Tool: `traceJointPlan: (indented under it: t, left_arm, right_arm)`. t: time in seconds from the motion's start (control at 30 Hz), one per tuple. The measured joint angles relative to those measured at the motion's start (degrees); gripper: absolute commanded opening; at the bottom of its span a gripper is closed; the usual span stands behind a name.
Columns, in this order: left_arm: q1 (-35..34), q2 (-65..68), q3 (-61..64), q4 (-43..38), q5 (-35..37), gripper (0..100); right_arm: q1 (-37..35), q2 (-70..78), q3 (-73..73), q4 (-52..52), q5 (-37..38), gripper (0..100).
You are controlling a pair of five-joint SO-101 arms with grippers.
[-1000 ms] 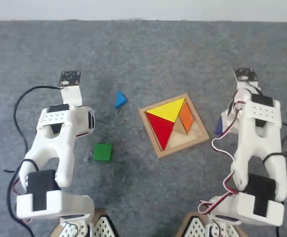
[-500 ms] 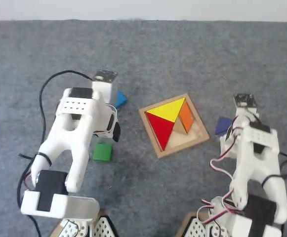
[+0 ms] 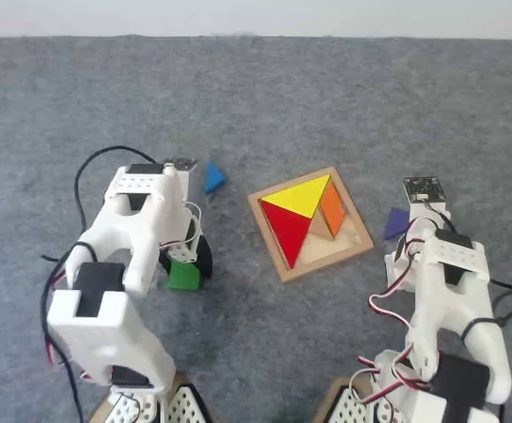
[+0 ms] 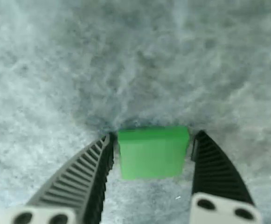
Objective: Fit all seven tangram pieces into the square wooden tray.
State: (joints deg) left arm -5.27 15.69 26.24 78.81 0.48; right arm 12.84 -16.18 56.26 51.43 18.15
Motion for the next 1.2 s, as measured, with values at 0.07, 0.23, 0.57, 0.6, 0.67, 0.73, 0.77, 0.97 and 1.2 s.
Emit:
traceJointPlan:
  t: [0.07,0.23,0.57,0.6,0.67,0.73,0.77,0.97,1.2]
  left_arm:
    - [-0.79,0.44,-0.35,-0.09,-0.09,26]
    - [-1.23,-0.62,1.05,-1.05,-0.18,23]
    - [2.37,-9.05,10.55,-8.44,-0.44,9]
    - [2.99,-9.32,10.73,-8.62,-0.62,9]
    - [4.57,-9.41,10.73,-8.62,-0.79,9]
    - [5.98,-9.76,10.37,-8.62,-0.79,9]
    - [6.77,-9.76,9.32,-8.35,-0.79,9]
    - [15.74,-9.58,-3.25,-0.97,-0.62,9]
    - [26.55,-6.33,-19.34,3.34,-0.35,9]
  right_arm:
    - [0.0,0.0,0.0,-0.18,0.0,11.8]
    - [0.0,0.0,0.0,-0.35,0.0,11.8]
    - [0.0,0.0,0.0,-0.35,0.0,11.8]
    - [0.0,0.0,0.09,-0.35,0.0,11.8]
    - [0.0,0.0,0.09,-0.35,0.0,11.8]
    - [0.0,0.0,0.09,-0.35,0.0,11.8]
    - [0.0,0.0,0.09,-0.35,0.0,11.8]
    - [0.0,0.0,0.09,-0.35,0.0,11.8]
    - [0.0,0.0,0.09,-0.35,0.0,11.8]
